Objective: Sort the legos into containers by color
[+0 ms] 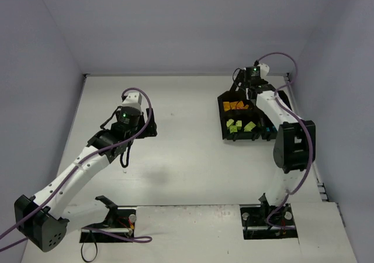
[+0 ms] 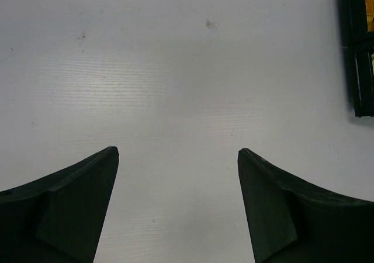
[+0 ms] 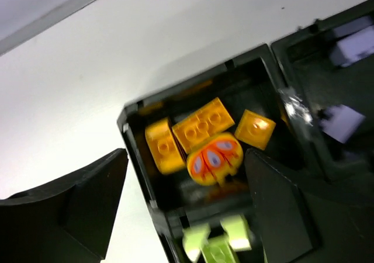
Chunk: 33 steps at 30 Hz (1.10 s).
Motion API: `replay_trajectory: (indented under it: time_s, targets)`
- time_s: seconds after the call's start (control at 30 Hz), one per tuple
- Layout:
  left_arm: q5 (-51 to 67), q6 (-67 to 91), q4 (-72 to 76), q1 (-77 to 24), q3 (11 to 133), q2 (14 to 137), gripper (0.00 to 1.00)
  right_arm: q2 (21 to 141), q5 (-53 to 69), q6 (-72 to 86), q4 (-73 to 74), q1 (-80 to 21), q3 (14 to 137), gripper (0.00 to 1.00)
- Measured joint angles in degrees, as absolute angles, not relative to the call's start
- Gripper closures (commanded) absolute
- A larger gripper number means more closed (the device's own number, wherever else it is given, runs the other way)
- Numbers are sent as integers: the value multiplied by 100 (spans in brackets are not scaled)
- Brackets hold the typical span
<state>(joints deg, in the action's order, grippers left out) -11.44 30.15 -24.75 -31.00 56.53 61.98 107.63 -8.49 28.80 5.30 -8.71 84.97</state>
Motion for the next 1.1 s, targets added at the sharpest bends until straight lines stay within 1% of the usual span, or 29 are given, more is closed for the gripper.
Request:
replay_trajectory:
  time_s: [0.03,0.07,0.1,0.23,0.37,0.53,0.8,1.1]
  targets:
    - [-1177,2995,-2508,-3100,5655,6165,24,10471,-832,2727,467,-871,8270,19]
    - [-1203,2971,-2541,-3100,5658,6134,24,10130,-810,2585,469,-871,8031,11]
    - [-1234,2943,-2578,-3100,5658,6095,24,9714,-801,2436,443,-871,7780,0]
    - [-1367,2808,-2753,-3100,5699,5887,24,7950,-746,1798,344,-878,6984,0]
    - [-1538,2644,-2886,-3098,5822,5586,24,6267,-744,1367,331,-878,6479,0]
    - [-1719,2482,-3096,-3068,6064,5205,24,4674,-773,1081,631,-878,5922,0]
    - [-2141,2401,-3450,-3068,6250,4744,24,3367,-565,864,1352,-878,5297,0]
    - [-2521,2294,-3992,-3068,6514,4423,24,2873,-449,867,1601,-913,5290,0]
